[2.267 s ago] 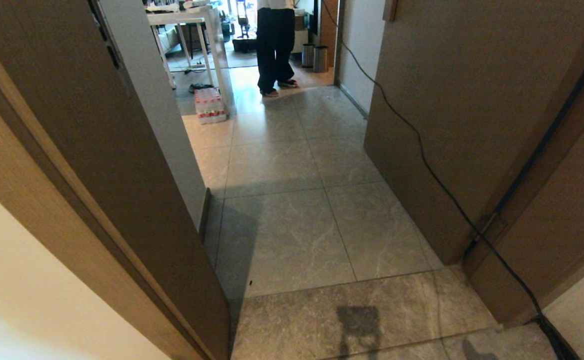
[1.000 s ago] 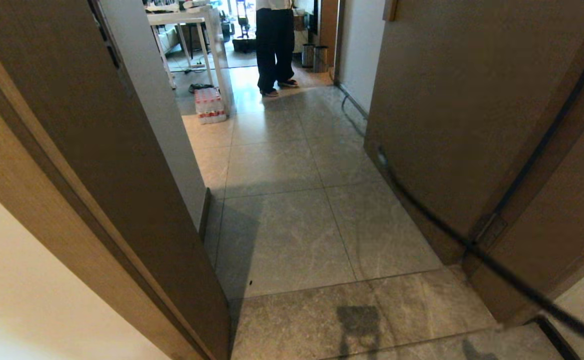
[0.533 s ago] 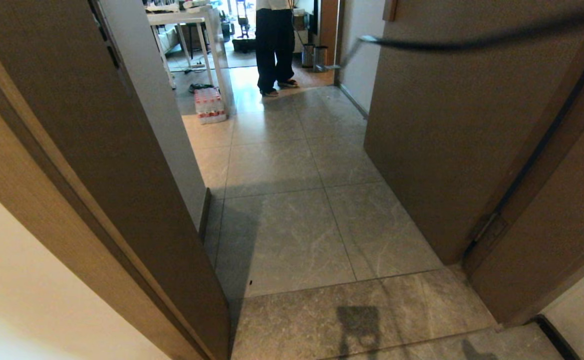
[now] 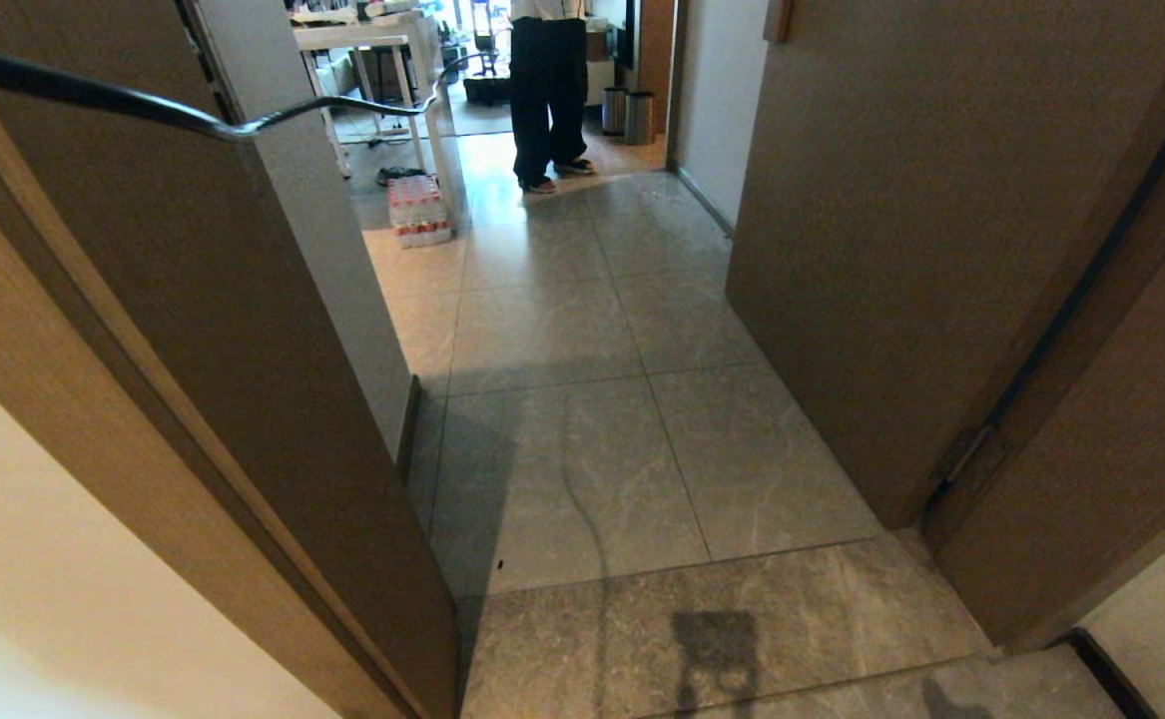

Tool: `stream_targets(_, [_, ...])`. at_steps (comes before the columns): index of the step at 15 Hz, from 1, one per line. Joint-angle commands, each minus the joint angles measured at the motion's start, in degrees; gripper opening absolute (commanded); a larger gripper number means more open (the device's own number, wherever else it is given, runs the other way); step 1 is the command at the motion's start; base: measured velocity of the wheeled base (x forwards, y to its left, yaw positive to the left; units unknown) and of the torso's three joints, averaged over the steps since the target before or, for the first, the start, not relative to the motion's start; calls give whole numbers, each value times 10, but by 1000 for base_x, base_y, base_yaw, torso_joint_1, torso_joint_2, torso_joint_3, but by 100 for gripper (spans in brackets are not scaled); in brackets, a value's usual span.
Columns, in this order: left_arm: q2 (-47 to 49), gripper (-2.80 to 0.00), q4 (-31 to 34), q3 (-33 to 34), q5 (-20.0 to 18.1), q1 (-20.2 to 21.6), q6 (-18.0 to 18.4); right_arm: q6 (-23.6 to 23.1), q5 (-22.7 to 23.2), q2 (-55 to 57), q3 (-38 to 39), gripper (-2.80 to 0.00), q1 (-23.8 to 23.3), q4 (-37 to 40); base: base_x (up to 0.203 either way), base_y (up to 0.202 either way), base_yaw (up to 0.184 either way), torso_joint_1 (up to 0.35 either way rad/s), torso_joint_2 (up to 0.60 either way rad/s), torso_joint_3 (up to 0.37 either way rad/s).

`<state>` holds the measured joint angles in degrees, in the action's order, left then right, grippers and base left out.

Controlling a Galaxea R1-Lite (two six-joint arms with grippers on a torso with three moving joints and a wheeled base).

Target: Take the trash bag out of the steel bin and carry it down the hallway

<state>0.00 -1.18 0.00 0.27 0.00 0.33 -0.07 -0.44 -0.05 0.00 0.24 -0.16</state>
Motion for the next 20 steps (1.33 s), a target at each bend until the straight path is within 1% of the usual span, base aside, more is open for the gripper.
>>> stream_targets(1, [0, -280, -1, 6, 0, 0, 8, 0, 0, 0, 0, -280, 0, 0, 0, 0, 0, 0, 0, 0])
stream_targets(4, [0, -280, -1, 6, 1, 0, 6, 0, 0, 0, 0, -280, 0, 0, 0, 0, 0, 0, 0, 0])
stream_targets(6, [0, -280, -1, 6, 1, 0, 6, 0, 0, 0, 0, -280, 0, 0, 1, -84, 10, 3, 2, 0])
stream_targets(20, [0, -280, -1, 6, 0, 0, 7, 0, 0, 0, 0, -280, 0, 0, 0, -191, 0, 2, 3, 3])
